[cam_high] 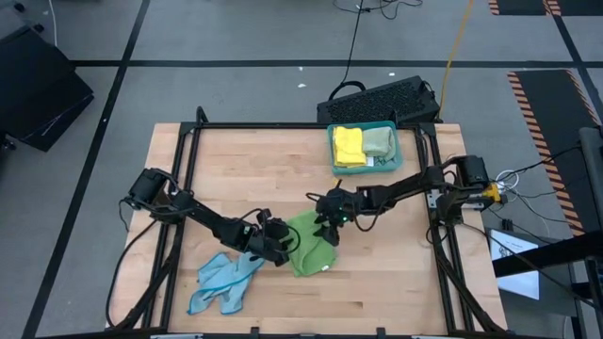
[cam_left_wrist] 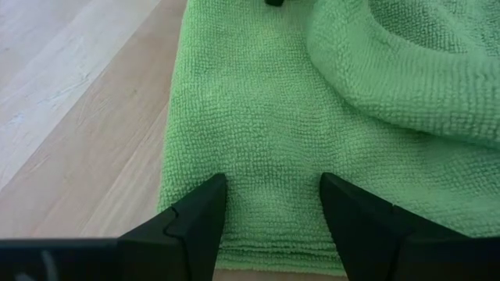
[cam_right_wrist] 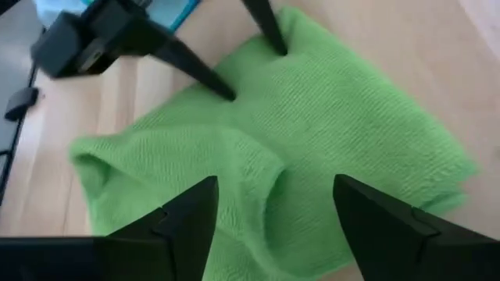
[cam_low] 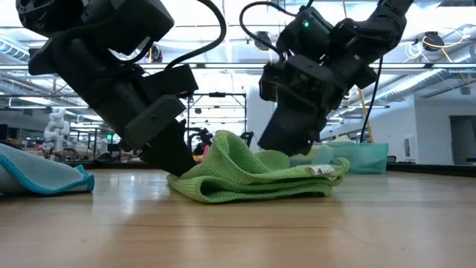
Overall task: Fold microfiber towels
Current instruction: Fold the green microfiber cloth
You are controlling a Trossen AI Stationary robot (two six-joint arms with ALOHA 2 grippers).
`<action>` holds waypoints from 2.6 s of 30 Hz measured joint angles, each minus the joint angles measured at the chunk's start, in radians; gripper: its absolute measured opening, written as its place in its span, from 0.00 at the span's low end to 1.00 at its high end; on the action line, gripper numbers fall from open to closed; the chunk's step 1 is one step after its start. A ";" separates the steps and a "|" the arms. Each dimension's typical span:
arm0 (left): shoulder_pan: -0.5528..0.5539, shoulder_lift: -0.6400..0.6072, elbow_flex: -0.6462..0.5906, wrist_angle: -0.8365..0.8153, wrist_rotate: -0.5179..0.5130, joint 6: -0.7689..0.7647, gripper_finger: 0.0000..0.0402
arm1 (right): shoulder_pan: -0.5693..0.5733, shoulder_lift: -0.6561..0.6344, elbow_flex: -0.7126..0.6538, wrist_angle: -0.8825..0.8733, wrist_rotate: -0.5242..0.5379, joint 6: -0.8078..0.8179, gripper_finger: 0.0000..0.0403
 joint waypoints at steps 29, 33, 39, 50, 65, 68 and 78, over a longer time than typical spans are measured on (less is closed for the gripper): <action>0.010 0.000 0.000 0.009 0.009 0.007 0.53 | 0.056 0.139 0.000 0.105 -0.597 -0.235 0.34; 0.010 0.000 0.001 0.009 0.009 0.006 0.53 | 0.076 0.136 0.004 -0.012 -0.625 -0.290 0.31; 0.010 0.001 0.001 0.010 0.009 0.003 0.53 | 0.078 0.071 -0.006 -0.195 -0.508 -0.347 0.31; 0.021 0.001 0.001 0.012 0.010 0.003 0.53 | 0.126 -0.224 -0.200 -0.012 -0.409 -0.292 0.31; 0.064 0.000 -0.002 0.051 0.032 0.046 0.53 | 0.270 -0.265 -0.435 0.589 0.142 0.007 0.36; 0.065 0.002 -0.002 0.098 0.046 0.086 0.53 | 0.250 -0.256 -0.411 0.577 0.304 0.030 0.39; 0.107 0.001 0.001 0.079 0.080 0.109 0.53 | 0.208 -0.136 -0.277 0.459 0.182 -0.093 0.45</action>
